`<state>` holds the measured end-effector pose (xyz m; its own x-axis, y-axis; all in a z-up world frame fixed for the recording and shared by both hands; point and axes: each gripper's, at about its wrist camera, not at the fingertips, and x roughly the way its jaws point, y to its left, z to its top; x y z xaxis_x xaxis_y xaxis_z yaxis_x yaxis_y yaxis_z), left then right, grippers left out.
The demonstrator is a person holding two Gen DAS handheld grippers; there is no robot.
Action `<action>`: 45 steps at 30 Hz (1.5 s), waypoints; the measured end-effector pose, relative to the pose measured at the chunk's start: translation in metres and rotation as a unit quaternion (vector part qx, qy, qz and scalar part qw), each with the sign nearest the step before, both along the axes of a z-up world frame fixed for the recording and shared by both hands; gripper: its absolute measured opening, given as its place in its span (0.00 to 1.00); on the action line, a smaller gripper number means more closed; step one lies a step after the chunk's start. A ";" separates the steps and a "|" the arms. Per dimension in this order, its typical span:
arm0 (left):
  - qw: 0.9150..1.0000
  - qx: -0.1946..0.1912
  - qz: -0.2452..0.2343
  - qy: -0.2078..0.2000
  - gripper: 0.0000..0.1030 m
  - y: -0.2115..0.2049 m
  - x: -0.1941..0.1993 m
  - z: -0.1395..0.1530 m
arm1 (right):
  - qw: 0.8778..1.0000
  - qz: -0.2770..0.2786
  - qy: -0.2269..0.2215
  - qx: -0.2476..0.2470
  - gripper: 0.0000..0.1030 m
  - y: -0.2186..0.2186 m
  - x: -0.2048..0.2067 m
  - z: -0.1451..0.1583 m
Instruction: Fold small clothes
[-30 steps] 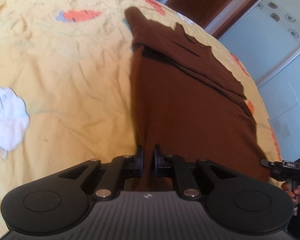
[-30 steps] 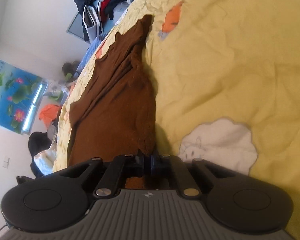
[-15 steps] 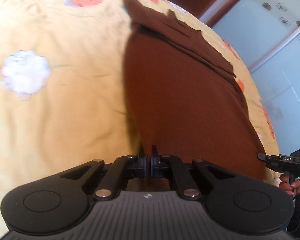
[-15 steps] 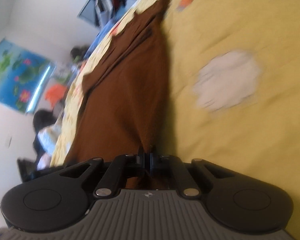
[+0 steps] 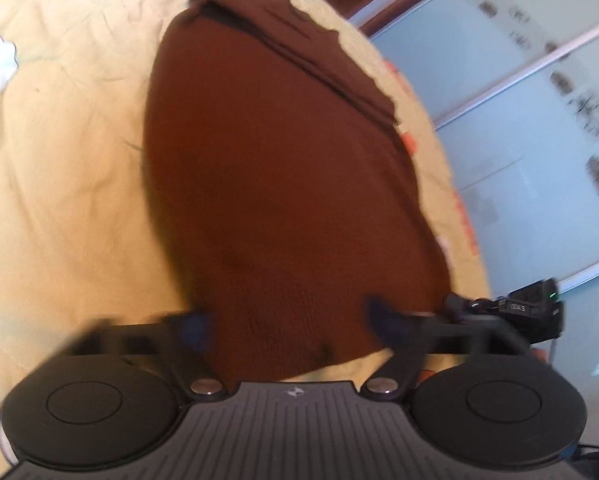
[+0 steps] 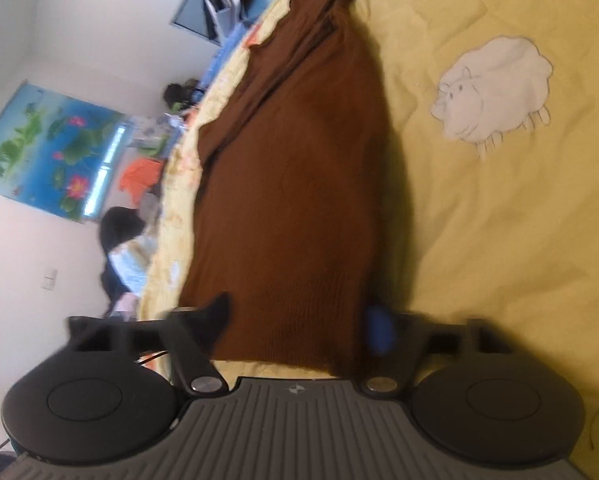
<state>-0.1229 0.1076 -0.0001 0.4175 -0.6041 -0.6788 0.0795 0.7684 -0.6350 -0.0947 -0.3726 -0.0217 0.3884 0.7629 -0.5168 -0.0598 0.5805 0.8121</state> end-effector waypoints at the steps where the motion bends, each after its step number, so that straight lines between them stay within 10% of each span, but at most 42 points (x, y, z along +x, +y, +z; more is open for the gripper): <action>1: 0.999 0.026 0.003 0.019 0.05 -0.003 0.004 -0.005 | 1.000 0.004 0.013 -0.009 0.14 0.001 0.000 -0.004; 13: 0.999 0.017 -0.006 0.038 0.09 0.025 0.009 -0.005 | 1.000 -0.018 0.018 0.005 0.13 -0.018 -0.011 -0.017; 20: 0.997 -0.063 0.004 0.047 0.49 0.030 0.023 -0.012 | 0.999 -0.012 0.026 0.044 0.54 -0.017 0.005 -0.010; 22: 0.998 -0.052 0.004 0.033 0.45 0.025 0.025 -0.011 | 0.999 -0.009 0.023 0.034 0.46 -0.013 0.007 -0.008; 24: 0.999 0.008 0.005 0.031 0.04 0.015 0.028 -0.009 | 0.999 0.001 0.039 0.013 0.11 -0.009 0.010 -0.014; 34: 0.994 0.028 -0.023 -0.100 0.04 0.019 0.070 0.055 | 0.997 -0.011 -0.040 0.057 0.12 -0.009 0.038 0.029; 45: 0.978 0.067 0.065 -0.186 0.04 -0.001 0.291 0.098 | 0.980 -0.122 -0.109 0.112 0.13 -0.022 0.263 0.060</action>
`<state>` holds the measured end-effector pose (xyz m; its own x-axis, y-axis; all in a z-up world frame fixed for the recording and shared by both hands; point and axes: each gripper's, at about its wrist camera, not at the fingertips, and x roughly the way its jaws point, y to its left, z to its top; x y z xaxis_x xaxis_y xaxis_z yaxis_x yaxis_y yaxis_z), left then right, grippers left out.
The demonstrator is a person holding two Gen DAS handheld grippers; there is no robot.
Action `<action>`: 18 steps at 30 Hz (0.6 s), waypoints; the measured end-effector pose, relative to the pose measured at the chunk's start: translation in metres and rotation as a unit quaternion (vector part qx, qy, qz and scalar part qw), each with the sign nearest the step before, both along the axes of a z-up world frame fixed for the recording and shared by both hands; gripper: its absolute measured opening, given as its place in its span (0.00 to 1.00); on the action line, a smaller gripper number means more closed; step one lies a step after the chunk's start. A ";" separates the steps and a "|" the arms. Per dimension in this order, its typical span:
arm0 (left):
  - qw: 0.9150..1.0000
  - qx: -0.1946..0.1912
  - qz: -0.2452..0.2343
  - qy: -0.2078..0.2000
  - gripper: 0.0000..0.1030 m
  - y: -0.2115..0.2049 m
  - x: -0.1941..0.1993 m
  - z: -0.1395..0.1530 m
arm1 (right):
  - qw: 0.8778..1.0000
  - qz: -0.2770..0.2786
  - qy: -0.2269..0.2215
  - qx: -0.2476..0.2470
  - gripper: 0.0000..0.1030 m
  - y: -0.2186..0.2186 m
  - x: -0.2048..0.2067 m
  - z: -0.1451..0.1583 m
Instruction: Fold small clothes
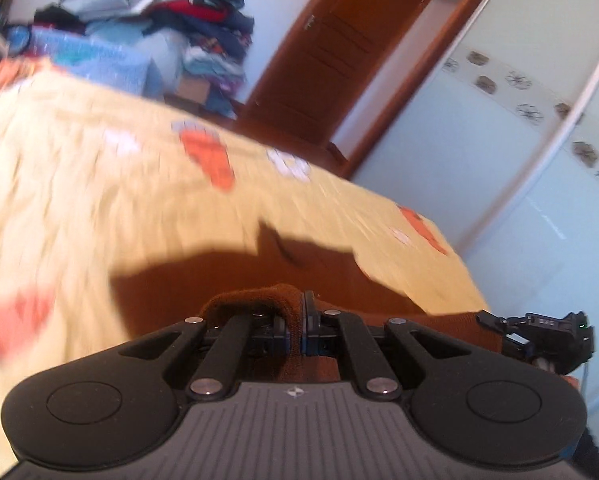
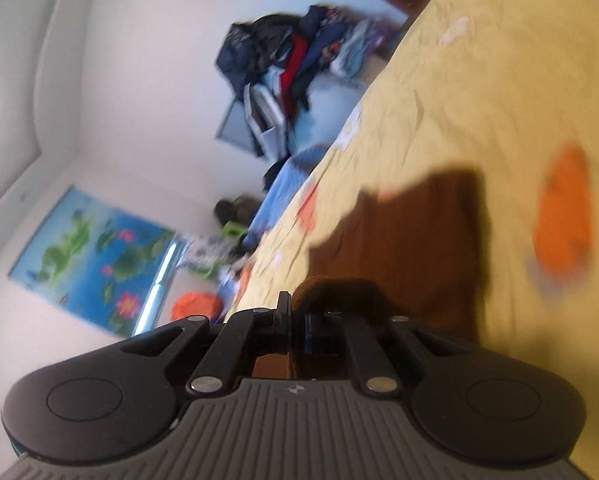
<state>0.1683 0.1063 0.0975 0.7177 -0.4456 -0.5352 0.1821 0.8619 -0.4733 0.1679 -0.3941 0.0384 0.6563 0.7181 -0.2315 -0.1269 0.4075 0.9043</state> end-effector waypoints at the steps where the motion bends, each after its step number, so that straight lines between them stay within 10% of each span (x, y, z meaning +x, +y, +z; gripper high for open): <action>1: 1.000 0.007 0.013 0.003 0.04 -0.003 0.019 -0.003 | 1.000 -0.005 0.009 0.001 0.13 0.001 0.019 -0.004; 4: 0.998 0.028 0.051 0.002 0.08 -0.009 0.068 -0.013 | 0.999 -0.027 0.033 -0.020 0.21 0.006 0.072 -0.017; 6: 0.996 0.011 0.072 0.053 0.32 -0.004 0.093 -0.025 | 0.994 -0.075 0.067 -0.032 0.85 0.004 0.097 -0.031; 7: 0.993 -0.003 0.091 0.074 0.40 -0.001 0.097 -0.029 | 0.991 -0.099 0.083 -0.039 0.98 0.003 0.102 -0.036; 11: 0.988 -0.073 0.131 0.036 0.85 0.017 0.046 -0.034 | 0.993 -0.092 0.049 -0.053 0.98 0.006 0.085 -0.031; 18: 0.995 -0.069 0.060 0.037 0.85 0.014 -0.016 -0.049 | 0.988 -0.034 -0.003 -0.151 0.98 0.009 0.002 -0.016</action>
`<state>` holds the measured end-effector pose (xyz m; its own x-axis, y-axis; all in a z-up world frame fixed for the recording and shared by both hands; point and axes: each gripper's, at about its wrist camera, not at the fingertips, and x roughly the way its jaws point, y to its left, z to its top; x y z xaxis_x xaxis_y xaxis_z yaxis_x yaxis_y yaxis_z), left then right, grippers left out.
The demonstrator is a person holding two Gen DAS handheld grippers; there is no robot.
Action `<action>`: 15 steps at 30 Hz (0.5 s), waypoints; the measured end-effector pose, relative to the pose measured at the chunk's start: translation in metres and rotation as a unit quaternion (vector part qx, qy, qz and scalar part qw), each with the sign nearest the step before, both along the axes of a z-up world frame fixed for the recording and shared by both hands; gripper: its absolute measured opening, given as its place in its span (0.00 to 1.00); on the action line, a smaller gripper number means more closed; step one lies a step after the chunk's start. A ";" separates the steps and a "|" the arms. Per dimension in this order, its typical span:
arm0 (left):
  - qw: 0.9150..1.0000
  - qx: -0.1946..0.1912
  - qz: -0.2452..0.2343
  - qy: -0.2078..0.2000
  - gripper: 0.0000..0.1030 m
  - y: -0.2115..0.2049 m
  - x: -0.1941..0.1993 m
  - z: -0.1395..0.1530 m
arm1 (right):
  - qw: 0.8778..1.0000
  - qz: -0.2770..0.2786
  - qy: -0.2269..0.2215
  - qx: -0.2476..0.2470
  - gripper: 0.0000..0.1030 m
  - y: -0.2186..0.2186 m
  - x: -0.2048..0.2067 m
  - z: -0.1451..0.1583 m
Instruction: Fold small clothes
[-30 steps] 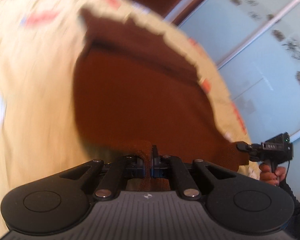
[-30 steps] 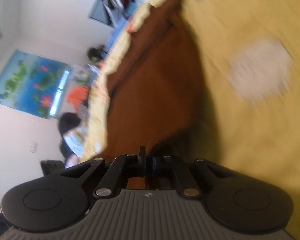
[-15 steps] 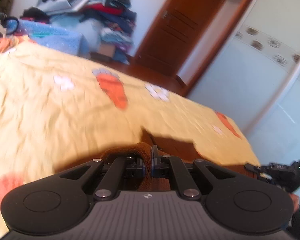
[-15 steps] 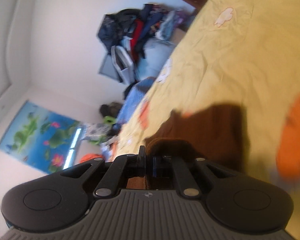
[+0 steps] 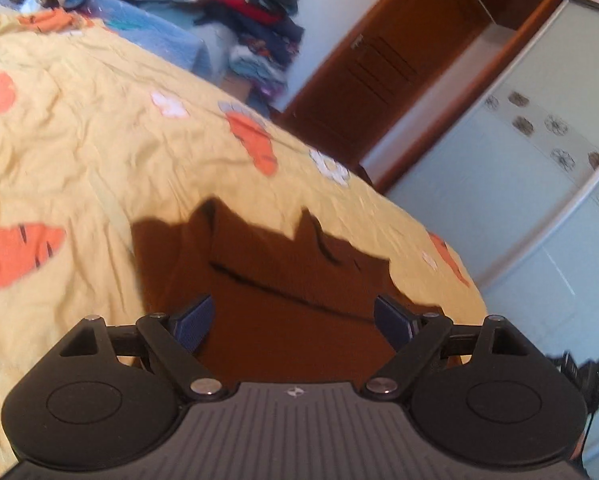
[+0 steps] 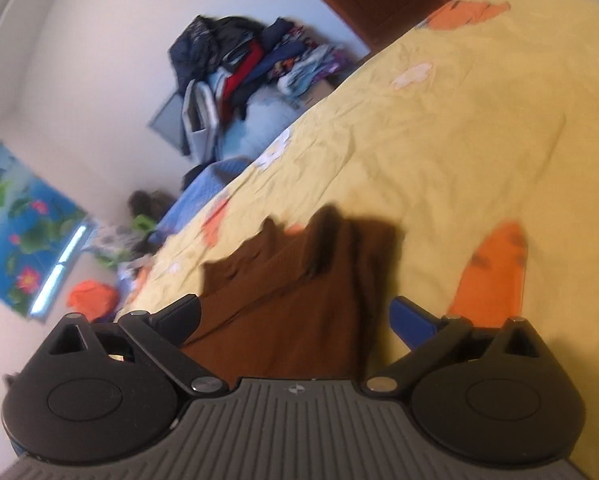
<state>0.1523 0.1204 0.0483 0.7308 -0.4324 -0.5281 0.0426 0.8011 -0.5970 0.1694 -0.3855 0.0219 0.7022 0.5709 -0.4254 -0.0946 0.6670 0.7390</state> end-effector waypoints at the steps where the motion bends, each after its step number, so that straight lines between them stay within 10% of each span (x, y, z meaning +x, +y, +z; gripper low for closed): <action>1: 1.000 -0.015 0.002 0.020 0.85 0.000 0.006 -0.001 | 1.000 0.006 0.003 0.022 0.99 0.000 0.000 0.002; 6: 0.986 -0.123 0.003 0.112 0.85 -0.009 0.045 -0.026 | 0.986 -0.006 0.047 0.157 0.99 0.014 0.043 0.001; 11: 0.985 -0.116 0.011 0.128 0.85 -0.025 0.079 -0.037 | 0.980 -0.027 0.132 0.146 1.00 0.043 0.090 -0.023; 15: 0.998 -0.041 0.001 0.052 0.84 -0.045 0.117 -0.015 | 0.984 -0.031 0.122 0.129 1.00 0.057 0.114 -0.025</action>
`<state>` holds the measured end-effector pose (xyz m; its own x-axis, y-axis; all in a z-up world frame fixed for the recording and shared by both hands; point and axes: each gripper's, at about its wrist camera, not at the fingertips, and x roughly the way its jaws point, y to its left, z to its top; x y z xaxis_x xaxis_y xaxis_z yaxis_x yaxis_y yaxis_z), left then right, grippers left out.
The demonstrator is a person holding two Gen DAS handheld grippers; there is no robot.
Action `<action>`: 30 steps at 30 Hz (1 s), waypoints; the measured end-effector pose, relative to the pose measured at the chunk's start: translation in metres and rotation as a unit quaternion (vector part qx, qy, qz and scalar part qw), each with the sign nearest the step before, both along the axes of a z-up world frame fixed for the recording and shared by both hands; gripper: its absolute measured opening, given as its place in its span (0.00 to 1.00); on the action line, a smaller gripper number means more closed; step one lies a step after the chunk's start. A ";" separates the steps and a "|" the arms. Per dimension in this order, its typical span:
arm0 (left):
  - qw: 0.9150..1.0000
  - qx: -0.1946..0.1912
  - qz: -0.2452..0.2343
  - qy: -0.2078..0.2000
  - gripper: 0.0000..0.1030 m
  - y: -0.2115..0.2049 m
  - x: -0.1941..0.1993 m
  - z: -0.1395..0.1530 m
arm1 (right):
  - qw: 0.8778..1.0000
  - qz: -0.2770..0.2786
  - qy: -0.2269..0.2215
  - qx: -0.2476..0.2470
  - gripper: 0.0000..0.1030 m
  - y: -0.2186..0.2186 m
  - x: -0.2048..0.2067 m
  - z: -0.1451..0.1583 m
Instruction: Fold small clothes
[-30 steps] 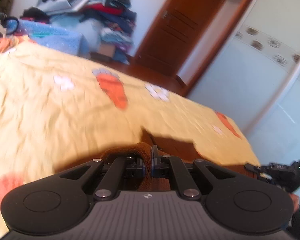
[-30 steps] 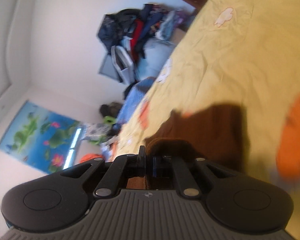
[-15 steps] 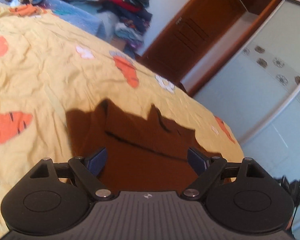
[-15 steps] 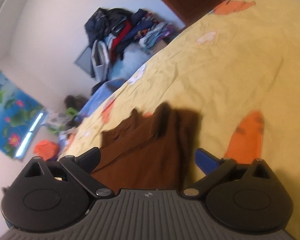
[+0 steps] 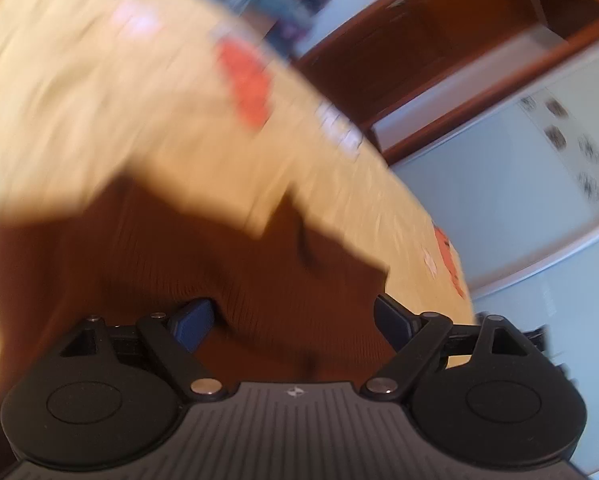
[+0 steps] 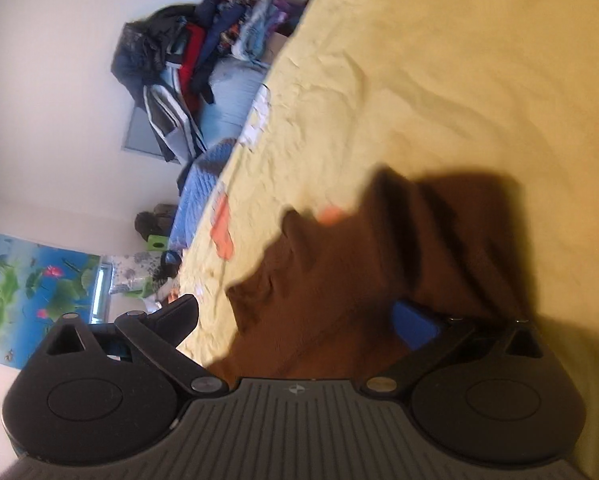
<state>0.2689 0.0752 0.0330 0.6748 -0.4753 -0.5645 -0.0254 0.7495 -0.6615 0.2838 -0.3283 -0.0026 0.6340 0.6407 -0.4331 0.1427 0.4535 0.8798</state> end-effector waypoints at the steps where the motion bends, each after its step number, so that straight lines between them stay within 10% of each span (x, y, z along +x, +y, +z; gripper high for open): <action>1: 0.999 0.031 0.017 -0.030 0.84 -0.002 0.004 0.009 | 1.000 -0.008 -0.016 0.020 1.00 -0.001 0.007 0.002; 3: 0.994 0.051 0.077 -0.057 0.84 0.002 0.005 0.022 | 0.995 -0.044 -0.053 0.067 1.00 -0.009 0.011 0.005; 7: 0.991 -0.050 0.080 -0.092 0.84 0.022 -0.026 0.027 | 0.992 -0.079 -0.059 0.080 1.00 -0.017 -0.003 0.006; 15: 0.997 0.012 0.074 -0.035 0.85 0.044 -0.128 -0.005 | 0.993 -0.013 -0.098 -0.069 1.00 -0.020 -0.099 0.024; 21: 0.992 -0.045 0.117 0.009 0.85 0.070 -0.196 -0.017 | 0.979 -0.027 -0.070 -0.187 1.00 -0.043 -0.180 0.012; 30: 0.990 -0.063 0.112 0.067 0.85 0.061 -0.169 -0.029 | 0.995 0.019 -0.032 -0.088 1.00 -0.017 -0.176 -0.011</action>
<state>0.0999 0.1365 0.0035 0.6940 -0.3950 -0.6019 -0.2746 0.6276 -0.7285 0.1079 -0.3449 -0.0136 0.6408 0.5820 -0.5007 0.0692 0.6057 0.7927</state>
